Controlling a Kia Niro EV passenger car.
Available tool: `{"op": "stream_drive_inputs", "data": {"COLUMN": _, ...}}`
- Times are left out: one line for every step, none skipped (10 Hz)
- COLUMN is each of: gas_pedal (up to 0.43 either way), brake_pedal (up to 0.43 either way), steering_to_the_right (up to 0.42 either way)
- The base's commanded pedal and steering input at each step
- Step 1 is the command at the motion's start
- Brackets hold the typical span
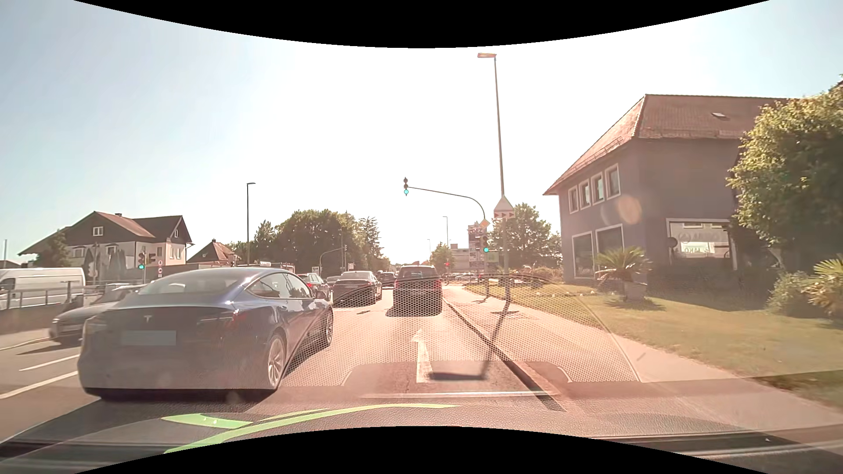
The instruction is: Follow the waypoints while adhering to traffic rules and regulations
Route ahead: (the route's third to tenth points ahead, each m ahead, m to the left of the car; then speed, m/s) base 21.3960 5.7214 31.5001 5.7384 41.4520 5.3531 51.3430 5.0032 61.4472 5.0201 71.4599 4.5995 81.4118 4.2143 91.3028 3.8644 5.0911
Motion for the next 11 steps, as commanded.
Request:
{"op": "stream_drive_inputs", "data": {"gas_pedal": 0.15, "brake_pedal": 0.0, "steering_to_the_right": -0.01}}
{"op": "stream_drive_inputs", "data": {"gas_pedal": 0.15, "brake_pedal": 0.0, "steering_to_the_right": -0.009}}
{"op": "stream_drive_inputs", "data": {"gas_pedal": 0.15, "brake_pedal": 0.0, "steering_to_the_right": -0.009}}
{"op": "stream_drive_inputs", "data": {"gas_pedal": 0.138, "brake_pedal": 0.0, "steering_to_the_right": -0.009}}
{"op": "stream_drive_inputs", "data": {"gas_pedal": 0.118, "brake_pedal": 0.0, "steering_to_the_right": -0.009}}
{"op": "stream_drive_inputs", "data": {"gas_pedal": 0.11, "brake_pedal": 0.0, "steering_to_the_right": -0.008}}
{"op": "stream_drive_inputs", "data": {"gas_pedal": 0.098, "brake_pedal": 0.0, "steering_to_the_right": -0.008}}
{"op": "stream_drive_inputs", "data": {"gas_pedal": 0.098, "brake_pedal": 0.0, "steering_to_the_right": -0.007}}
{"op": "stream_drive_inputs", "data": {"gas_pedal": 0.098, "brake_pedal": 0.0, "steering_to_the_right": -0.007}}
{"op": "stream_drive_inputs", "data": {"gas_pedal": 0.098, "brake_pedal": 0.0, "steering_to_the_right": -0.007}}
{"op": "stream_drive_inputs", "data": {"gas_pedal": 0.098, "brake_pedal": 0.0, "steering_to_the_right": -0.007}}
